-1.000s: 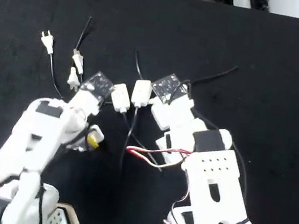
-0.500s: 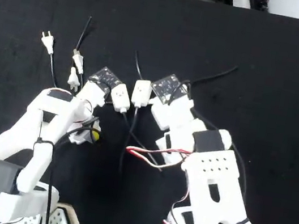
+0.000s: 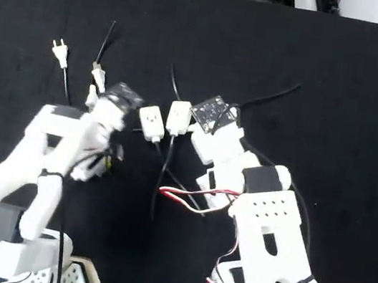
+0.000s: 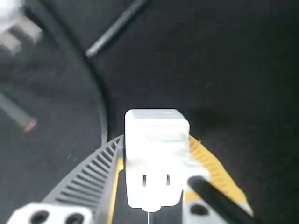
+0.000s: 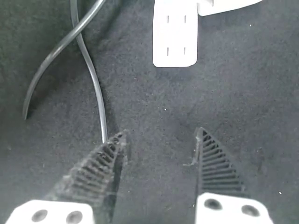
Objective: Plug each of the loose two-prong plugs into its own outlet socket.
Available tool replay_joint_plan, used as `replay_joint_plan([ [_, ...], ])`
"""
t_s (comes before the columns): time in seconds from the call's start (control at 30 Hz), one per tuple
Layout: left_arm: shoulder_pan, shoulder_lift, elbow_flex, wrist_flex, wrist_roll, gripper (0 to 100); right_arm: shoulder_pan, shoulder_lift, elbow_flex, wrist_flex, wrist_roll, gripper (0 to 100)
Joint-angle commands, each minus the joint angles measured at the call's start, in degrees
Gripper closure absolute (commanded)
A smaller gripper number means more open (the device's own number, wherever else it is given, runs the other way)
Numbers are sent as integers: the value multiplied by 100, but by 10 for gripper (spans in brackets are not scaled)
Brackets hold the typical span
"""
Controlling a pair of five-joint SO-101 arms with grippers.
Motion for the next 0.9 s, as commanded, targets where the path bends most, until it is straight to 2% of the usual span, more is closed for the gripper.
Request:
replay_joint_plan([
  [0.0,-796,-53,-593,237,-9,971,79,-13,-22,-88,44,783],
  [0.17,-1763,-53,-919,185,-9,971,79,-13,-22,-88,44,783],
  [0.4,-2440,9,-1042,-246,53,970,79,-13,-22,-62,44,781],
  [0.53,-2545,9,-1033,-246,721,963,79,-13,-22,-62,44,779],
  [0.63,-2589,9,-1130,-220,1345,864,79,-13,-22,-53,44,779],
  [0.77,-2466,-26,-1516,343,1389,684,79,-13,-22,-53,44,779],
  [0.87,-2308,-35,-1991,923,1424,585,79,-13,-22,-53,44,779],
])
